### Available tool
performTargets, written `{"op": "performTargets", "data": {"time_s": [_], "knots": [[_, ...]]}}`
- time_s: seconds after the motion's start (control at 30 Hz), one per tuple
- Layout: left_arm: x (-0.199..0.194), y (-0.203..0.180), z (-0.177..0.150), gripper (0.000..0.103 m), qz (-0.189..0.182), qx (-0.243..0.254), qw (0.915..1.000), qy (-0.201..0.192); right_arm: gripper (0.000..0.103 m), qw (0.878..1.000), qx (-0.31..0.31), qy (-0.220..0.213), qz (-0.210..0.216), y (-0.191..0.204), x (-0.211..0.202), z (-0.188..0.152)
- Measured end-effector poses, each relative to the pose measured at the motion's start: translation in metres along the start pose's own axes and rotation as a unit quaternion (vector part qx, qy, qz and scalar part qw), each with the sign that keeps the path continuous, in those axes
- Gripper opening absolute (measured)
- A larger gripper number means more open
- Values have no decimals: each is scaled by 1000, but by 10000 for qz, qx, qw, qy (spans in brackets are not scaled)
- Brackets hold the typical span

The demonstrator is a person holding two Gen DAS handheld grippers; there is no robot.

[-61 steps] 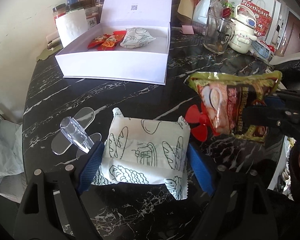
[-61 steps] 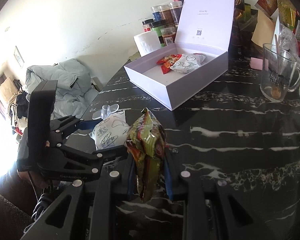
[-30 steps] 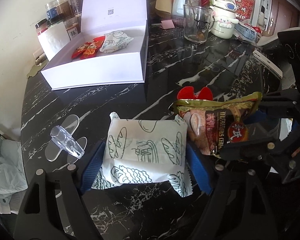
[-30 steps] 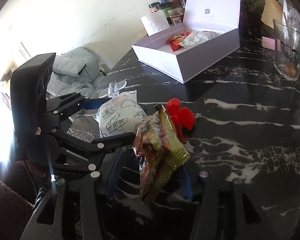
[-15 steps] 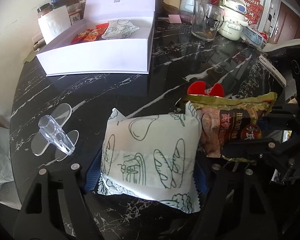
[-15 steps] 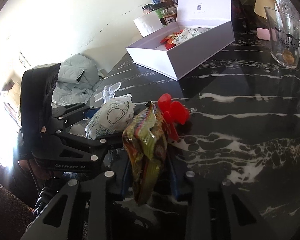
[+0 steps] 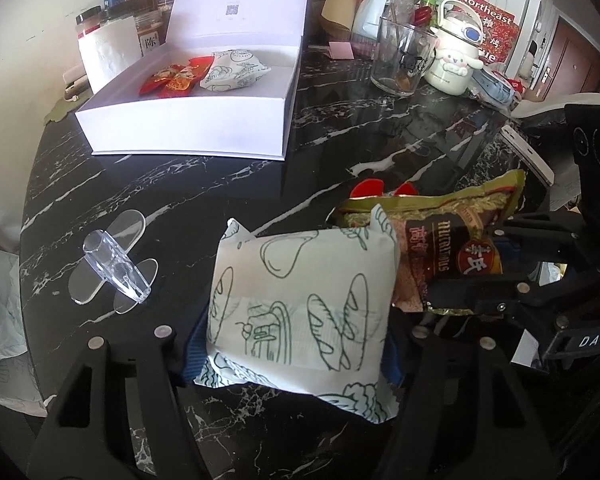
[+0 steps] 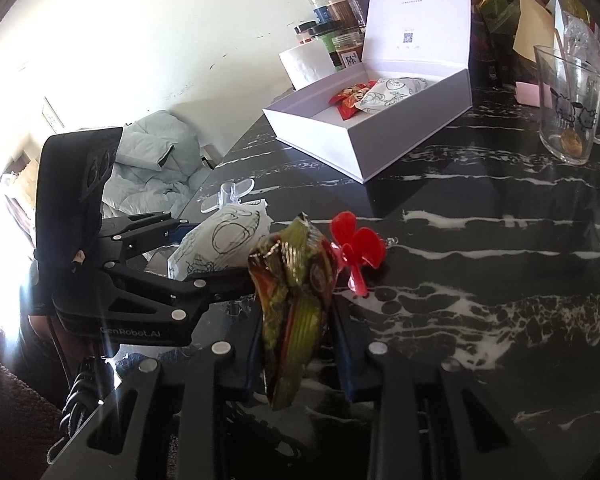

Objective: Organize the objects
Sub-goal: 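Lift the pastry bag and brown snack bag and carry them toward the box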

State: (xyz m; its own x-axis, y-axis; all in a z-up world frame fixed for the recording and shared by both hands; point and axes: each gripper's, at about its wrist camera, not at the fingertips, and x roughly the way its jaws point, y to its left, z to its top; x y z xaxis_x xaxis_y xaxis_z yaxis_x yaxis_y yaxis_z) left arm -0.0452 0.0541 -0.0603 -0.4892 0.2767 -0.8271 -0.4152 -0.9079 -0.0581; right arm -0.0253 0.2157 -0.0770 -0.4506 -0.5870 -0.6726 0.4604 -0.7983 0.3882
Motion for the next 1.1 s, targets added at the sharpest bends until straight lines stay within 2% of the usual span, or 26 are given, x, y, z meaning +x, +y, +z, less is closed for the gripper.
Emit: {"op": "performTargets", "data": {"time_s": [0.47,1.1], "knots": [[-25,1,15,65,107,-143,9996,-199,30,9990,-300,-253,-226,13,-26,21],[-66,-3,61,65,326,-56,9971,-681,30,9943,-609,-650,-586,23,-65,66]]}}
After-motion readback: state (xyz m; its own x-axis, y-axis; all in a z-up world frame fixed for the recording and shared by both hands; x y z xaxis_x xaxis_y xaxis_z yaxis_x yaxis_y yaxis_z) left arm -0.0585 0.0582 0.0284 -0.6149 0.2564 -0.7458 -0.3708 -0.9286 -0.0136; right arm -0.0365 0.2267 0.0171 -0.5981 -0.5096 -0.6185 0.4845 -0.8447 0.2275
